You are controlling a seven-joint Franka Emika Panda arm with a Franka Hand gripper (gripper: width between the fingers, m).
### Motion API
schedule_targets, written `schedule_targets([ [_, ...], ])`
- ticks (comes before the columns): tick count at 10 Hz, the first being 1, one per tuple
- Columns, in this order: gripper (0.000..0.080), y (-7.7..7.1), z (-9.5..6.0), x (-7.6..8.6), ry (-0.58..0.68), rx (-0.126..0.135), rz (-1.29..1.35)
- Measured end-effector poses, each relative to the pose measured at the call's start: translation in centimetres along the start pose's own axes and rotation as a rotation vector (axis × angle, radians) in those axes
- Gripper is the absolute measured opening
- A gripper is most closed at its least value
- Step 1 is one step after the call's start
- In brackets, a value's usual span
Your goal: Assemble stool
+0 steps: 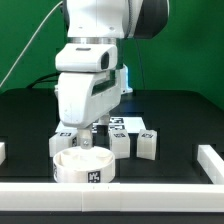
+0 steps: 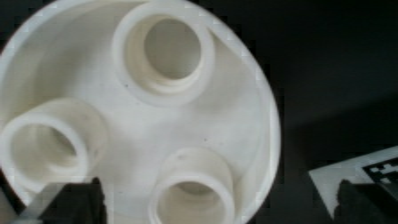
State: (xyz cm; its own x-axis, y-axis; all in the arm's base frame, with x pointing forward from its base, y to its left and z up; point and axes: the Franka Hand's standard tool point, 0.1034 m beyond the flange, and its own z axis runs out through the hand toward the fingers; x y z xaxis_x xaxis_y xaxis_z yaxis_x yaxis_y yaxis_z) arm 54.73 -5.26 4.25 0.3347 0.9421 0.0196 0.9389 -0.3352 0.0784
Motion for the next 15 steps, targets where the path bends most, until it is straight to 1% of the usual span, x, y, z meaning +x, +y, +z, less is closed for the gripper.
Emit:
schedule_targets([
  [1, 0.0650, -0.2, 0.4, 0.0, 0.001, 0.000, 0.001],
  [2, 0.0650, -0.6, 0.9, -0.1, 0.001, 0.006, 0.001],
  [5, 0.0650, -1.5, 2.5, -0.6, -0.004, 0.035, 0.003],
  [7, 0.0650, -1.8, 3.1, -1.0, -0.007, 0.047, 0.010],
  [9, 0.0650, -1.8, 3.2, -1.0, -0.007, 0.047, 0.016],
  [10, 0.0561, -1.8, 3.2, -1.0, -0.007, 0.048, 0.019],
  [11, 0.0561, -1.8, 3.2, -1.0, -0.007, 0.048, 0.019],
  [12, 0.0393, -1.8, 3.2, -1.0, -0.007, 0.048, 0.019],
  [13, 0.0194, -1.8, 3.2, -1.0, -0.007, 0.048, 0.019],
  [14, 0.0194, -1.8, 3.2, -1.0, -0.007, 0.048, 0.019],
  [15, 0.0044, -1.8, 3.2, -1.0, -0.007, 0.048, 0.019],
])
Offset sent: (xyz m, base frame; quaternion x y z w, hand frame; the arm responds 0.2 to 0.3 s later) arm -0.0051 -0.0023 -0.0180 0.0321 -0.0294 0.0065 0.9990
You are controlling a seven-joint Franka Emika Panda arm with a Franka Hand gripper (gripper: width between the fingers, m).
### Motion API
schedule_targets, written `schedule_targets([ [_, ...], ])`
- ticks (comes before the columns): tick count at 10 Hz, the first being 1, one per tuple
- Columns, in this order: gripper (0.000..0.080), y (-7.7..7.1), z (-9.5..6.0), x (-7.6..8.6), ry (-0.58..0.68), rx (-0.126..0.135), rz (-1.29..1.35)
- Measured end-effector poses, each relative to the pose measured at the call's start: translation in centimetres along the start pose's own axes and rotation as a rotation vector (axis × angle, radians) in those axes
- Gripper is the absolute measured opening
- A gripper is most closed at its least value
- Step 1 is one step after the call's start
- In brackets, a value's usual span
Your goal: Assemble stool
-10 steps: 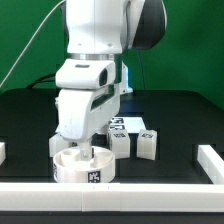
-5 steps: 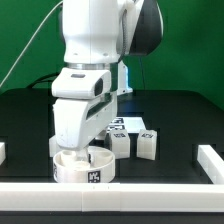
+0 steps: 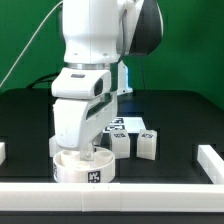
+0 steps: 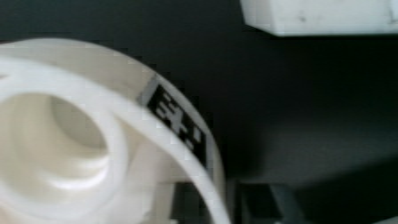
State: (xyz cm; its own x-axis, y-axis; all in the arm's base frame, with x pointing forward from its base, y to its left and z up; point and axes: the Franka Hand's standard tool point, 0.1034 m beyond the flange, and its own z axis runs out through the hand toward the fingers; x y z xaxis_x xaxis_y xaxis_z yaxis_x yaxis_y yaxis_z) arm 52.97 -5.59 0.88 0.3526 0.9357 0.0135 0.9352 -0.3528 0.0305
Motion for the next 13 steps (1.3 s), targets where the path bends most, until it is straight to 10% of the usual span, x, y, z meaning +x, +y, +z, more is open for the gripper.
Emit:
schedule_targets([
  [7, 0.0029, 0.0, 0.0, 0.3, 0.000, 0.002, -0.001],
  [13, 0.0029, -0.6, 0.0, 10.9, 0.030, 0.001, -0.036],
])
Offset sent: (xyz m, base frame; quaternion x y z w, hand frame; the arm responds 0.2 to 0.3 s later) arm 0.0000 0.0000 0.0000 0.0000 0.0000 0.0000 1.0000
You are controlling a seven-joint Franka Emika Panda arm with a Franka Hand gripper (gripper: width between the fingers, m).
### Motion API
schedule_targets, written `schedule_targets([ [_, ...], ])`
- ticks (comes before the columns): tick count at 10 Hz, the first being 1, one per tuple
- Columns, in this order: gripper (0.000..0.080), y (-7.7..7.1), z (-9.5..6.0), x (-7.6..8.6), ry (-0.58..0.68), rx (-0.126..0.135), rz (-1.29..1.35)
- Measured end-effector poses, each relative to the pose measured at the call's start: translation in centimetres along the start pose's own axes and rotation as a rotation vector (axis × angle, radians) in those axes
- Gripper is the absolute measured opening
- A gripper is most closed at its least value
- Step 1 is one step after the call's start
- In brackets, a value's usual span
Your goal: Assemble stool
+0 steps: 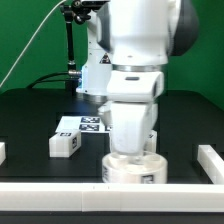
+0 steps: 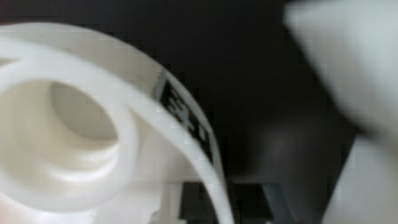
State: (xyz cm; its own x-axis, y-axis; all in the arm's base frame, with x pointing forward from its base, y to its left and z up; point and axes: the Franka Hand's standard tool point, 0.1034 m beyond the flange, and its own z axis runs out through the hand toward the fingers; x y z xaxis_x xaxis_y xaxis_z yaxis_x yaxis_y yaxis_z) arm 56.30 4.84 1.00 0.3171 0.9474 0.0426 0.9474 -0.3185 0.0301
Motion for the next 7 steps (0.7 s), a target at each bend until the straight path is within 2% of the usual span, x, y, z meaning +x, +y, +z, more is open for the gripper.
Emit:
schedule_targets([
  [1, 0.0029, 0.2, 0.1, 0.6, 0.003, -0.004, -0.012],
  [5, 0.0029, 0.2, 0.1, 0.6, 0.006, -0.007, -0.007],
  [6, 0.0029, 0.0, 0.1, 1.2, 0.013, -0.012, -0.014],
  [7, 0.0029, -0.3, 0.1, 1.9, 0.012, -0.003, -0.014],
])
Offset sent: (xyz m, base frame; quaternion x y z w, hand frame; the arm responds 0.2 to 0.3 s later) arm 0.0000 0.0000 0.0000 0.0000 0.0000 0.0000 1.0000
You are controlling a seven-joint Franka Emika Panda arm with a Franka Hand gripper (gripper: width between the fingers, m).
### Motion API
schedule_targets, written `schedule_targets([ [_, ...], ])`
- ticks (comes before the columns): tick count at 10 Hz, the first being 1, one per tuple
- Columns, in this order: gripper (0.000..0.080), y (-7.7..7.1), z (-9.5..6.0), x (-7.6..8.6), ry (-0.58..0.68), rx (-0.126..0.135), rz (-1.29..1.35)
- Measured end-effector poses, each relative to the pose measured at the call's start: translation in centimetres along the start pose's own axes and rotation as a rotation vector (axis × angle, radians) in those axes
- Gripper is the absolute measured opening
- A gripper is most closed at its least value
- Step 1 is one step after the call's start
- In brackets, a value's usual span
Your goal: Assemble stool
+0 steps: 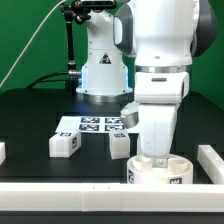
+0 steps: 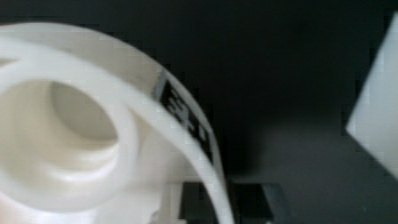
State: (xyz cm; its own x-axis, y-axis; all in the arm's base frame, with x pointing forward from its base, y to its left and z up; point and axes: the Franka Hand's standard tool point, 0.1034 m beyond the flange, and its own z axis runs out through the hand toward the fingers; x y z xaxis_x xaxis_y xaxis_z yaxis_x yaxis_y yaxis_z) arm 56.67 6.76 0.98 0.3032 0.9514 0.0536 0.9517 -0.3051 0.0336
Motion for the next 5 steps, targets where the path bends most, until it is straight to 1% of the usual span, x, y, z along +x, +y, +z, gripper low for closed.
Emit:
schedule_targets([
  [1, 0.0029, -0.1, 0.0, 1.1, 0.000, 0.006, -0.015],
  [5, 0.0029, 0.0, 0.1, 2.9, 0.008, 0.004, -0.035],
])
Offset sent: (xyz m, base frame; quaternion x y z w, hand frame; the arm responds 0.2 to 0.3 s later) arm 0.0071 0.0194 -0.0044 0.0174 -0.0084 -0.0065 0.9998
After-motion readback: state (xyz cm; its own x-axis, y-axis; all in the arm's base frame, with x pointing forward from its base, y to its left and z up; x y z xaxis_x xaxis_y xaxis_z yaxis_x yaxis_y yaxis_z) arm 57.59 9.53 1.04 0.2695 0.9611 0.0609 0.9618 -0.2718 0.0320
